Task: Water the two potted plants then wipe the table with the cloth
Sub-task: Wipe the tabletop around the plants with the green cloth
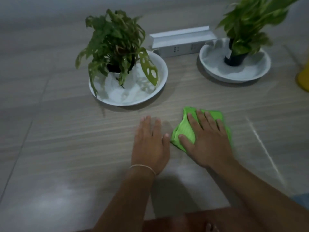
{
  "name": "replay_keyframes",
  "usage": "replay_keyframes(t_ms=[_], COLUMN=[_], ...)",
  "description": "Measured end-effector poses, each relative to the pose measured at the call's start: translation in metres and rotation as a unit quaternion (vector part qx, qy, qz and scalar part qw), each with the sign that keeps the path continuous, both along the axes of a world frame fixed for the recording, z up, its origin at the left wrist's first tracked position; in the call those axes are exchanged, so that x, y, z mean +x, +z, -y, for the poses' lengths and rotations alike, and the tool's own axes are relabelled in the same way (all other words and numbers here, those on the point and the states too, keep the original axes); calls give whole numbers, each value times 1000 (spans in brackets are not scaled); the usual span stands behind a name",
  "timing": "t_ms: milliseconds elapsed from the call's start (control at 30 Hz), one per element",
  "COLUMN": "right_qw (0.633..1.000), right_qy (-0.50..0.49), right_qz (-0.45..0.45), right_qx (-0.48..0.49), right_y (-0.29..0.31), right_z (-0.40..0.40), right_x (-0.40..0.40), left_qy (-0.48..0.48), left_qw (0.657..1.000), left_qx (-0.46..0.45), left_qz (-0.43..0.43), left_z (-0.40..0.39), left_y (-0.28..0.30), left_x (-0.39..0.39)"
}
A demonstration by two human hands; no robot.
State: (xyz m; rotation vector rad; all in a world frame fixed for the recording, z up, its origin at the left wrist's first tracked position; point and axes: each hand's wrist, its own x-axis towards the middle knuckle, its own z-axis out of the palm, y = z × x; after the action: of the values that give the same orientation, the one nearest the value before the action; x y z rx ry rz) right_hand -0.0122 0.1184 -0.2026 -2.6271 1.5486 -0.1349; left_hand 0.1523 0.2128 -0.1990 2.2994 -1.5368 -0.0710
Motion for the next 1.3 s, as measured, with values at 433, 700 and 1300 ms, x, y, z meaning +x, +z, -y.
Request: replay_keyframes(t_ms=[433, 700, 1300], right_qw=[995, 992, 988], right_qy=[72, 97, 140], right_qz=[-9, -22, -62], right_qx=[69, 81, 25], right_y=[9, 7, 9], right_z=[189, 169, 107], right_x=[109, 91, -91], left_qy=[58, 64, 71], left_qw=[998, 998, 997], left_qx=[-17, -7, -13], left_qz=[6, -9, 3], left_z=[9, 9, 13], left_y=[-10, -6, -6], left_x=[-10, -12, -12])
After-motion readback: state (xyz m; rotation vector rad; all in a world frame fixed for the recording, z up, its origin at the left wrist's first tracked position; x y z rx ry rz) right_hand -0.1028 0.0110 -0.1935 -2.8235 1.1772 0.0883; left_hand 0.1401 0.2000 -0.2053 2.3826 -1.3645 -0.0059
